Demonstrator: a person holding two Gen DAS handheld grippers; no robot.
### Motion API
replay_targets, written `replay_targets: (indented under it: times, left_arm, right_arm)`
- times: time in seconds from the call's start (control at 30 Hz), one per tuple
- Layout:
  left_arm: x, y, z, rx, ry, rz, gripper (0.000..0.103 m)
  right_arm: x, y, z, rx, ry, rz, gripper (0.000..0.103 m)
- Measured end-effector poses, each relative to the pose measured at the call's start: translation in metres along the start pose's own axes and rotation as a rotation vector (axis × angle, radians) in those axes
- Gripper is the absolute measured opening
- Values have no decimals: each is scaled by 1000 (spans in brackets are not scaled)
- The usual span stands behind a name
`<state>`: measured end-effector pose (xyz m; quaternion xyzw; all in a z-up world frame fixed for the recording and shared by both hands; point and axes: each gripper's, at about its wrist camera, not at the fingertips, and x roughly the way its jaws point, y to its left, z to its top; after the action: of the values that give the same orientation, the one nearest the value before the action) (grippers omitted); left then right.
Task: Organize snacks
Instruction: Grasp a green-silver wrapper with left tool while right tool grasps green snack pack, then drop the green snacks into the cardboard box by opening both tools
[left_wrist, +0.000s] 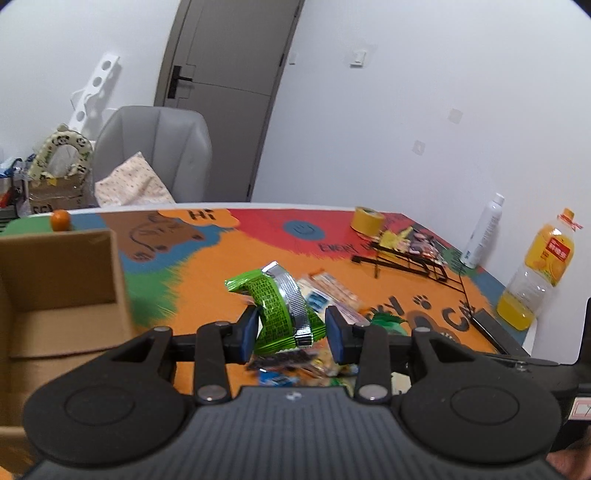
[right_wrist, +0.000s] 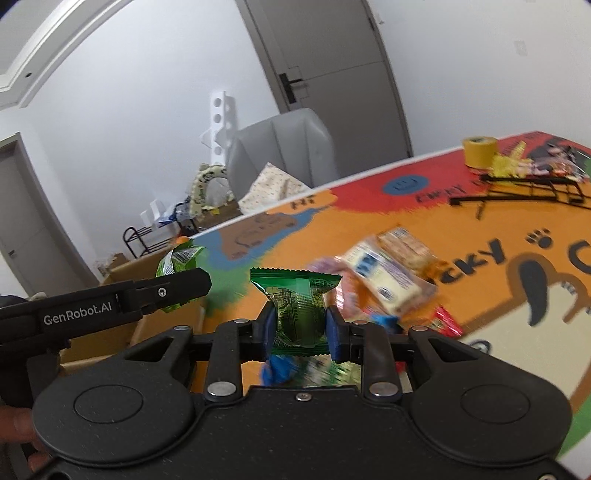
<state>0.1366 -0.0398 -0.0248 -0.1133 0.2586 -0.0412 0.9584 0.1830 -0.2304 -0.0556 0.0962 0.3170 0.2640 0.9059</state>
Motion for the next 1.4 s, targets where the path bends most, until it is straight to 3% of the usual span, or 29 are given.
replay_targets:
  times: [0.37,0.9,1.4]
  left_arm:
    - [-17,40,26,32,15,54,38]
    - [-25,95,35,7,34,138,38]
    - [-12,157,39,-83,83,263,38]
  right_arm:
    - [16,47,20,-47,-2,81,26]
    - [48,92,31,-64,51,169,26]
    - [79,128,35,-64,98,228,26]
